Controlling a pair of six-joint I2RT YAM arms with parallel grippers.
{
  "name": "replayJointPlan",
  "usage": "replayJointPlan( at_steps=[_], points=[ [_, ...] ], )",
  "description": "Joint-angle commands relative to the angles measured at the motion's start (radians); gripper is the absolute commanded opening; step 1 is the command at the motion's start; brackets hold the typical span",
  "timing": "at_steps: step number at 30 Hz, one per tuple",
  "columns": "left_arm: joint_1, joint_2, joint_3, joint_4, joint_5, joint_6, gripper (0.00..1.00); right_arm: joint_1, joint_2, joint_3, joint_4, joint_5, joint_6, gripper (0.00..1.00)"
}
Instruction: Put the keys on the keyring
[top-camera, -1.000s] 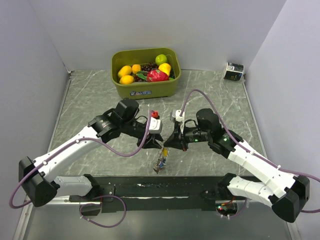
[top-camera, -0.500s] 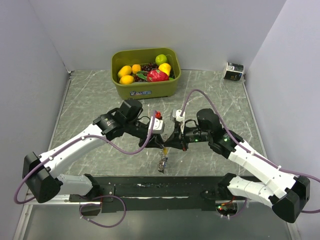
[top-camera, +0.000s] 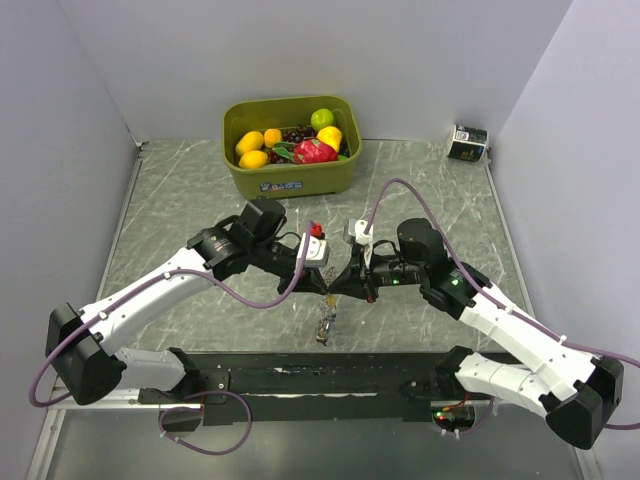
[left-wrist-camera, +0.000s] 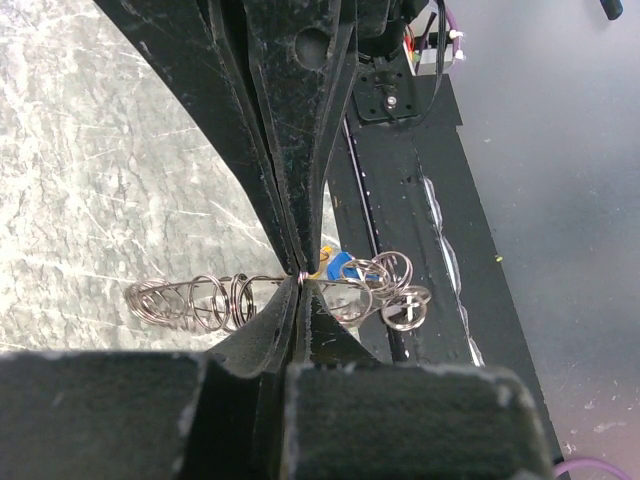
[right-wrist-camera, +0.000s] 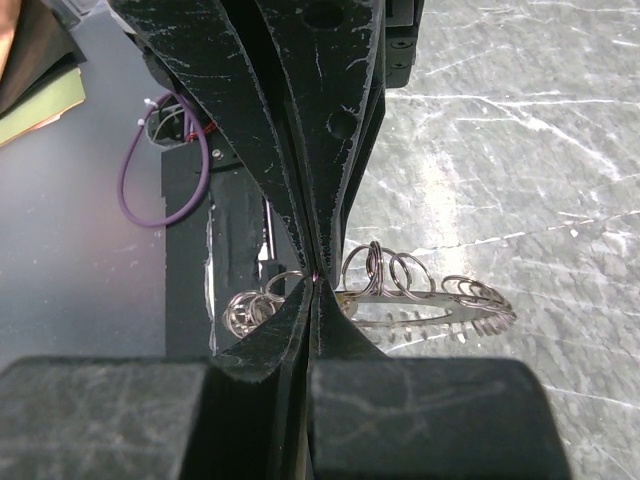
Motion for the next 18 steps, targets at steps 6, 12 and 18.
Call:
replayJointPlan(
  at_steps=[6, 12, 18],
  points=[
    [-0.004, -0.068, -0.077, 0.224, 0.003, -0.103, 0.01, 0.005, -0.035, 0.004, 0.13, 0.023, 0.04, 0.11],
    [-0.004, -0.172, -0.229, 0.539, -0.053, -0.266, 0.01, 0.002, -0.094, -0.031, 0.2, 0.066, 0.086, 0.44],
    [-0.004, -0.217, -0.359, 0.861, -0.09, -0.41, 0.01, -0.017, -0.149, -0.063, 0.242, 0.104, 0.097, 0.63]
  ],
)
